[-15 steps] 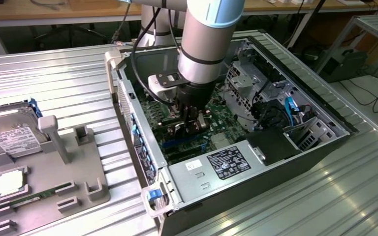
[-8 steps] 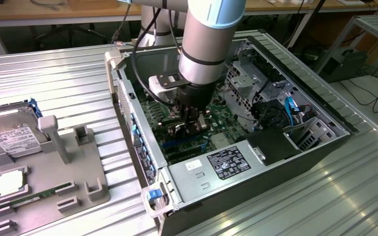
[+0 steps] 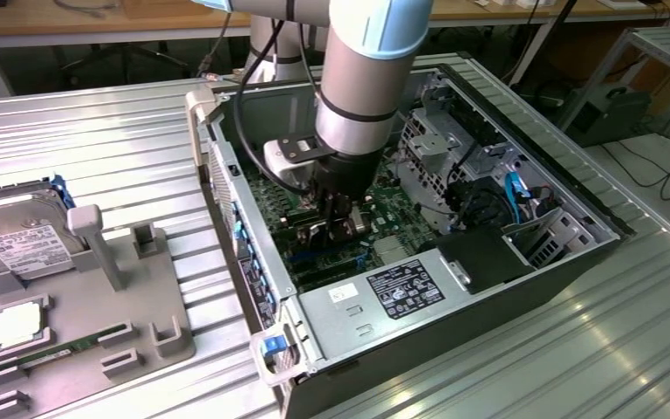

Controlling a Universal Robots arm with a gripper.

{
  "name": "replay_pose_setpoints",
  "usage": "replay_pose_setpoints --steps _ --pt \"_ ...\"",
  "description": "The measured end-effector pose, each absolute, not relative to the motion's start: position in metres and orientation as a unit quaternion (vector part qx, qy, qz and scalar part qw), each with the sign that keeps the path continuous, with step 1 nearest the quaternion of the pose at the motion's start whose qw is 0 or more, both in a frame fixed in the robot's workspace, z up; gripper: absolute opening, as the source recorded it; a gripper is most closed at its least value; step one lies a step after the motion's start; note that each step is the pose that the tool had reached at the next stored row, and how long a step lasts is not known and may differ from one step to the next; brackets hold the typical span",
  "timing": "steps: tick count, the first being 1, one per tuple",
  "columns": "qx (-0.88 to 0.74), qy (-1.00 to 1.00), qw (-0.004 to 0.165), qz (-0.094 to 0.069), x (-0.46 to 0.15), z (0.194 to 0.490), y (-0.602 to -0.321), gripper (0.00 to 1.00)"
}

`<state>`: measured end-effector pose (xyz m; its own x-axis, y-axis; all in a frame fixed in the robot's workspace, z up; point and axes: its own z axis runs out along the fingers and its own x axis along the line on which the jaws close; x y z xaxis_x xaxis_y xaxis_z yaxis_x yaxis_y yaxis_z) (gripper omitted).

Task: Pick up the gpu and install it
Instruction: 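Insert the gpu into the slot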

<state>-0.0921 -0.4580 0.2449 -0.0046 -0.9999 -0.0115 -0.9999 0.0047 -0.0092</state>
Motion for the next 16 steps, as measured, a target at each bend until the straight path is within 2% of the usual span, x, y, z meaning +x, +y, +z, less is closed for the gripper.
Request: replay_pose_setpoints --steps 12,13,16 --pt "-0.705 0.709 0.010 -0.001 -0.092 0.243 -0.458 0.28" --pt "-0.705 0.709 0.011 -0.001 -0.092 0.244 -0.458 0.35" --pt "-0.705 0.709 0.013 -0.003 -0.092 0.254 -0.458 0.35"
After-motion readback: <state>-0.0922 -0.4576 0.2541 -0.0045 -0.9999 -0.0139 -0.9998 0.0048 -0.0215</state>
